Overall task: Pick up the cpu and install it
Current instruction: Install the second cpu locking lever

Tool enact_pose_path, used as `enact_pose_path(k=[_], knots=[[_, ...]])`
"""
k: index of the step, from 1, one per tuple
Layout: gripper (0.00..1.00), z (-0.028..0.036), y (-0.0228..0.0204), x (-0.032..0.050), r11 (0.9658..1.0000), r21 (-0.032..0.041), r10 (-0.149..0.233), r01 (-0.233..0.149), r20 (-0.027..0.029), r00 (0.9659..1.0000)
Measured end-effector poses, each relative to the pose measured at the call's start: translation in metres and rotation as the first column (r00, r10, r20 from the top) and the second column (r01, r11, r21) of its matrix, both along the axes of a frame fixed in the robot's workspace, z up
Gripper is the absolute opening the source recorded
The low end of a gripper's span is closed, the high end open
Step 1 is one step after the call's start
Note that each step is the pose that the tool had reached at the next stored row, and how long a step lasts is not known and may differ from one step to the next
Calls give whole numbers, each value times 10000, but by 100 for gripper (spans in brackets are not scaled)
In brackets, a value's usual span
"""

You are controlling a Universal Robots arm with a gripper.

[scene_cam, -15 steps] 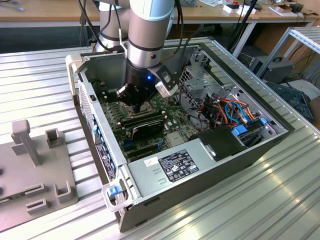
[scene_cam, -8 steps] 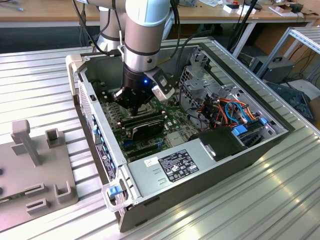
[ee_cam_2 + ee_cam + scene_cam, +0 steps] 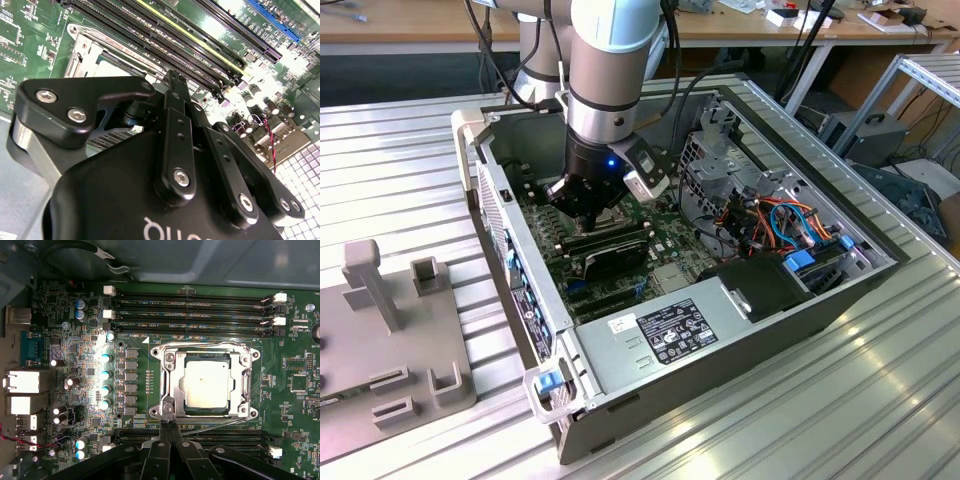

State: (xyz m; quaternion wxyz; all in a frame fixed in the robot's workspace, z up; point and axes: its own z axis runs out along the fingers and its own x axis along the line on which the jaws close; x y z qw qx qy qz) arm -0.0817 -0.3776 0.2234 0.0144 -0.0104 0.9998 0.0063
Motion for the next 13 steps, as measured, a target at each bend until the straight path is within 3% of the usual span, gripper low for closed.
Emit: enact_pose_path(k=[7,8,9,13], knots=[[11,0,0,0,10000,-4,0,0,0,10000],[11,-14,0,-2,10000,-6,0,0,0,10000],[11,-95,0,-22,10000,-7,0,0,1,10000],[11,-97,12,-28,10000,-7,1,-1,3,10000]])
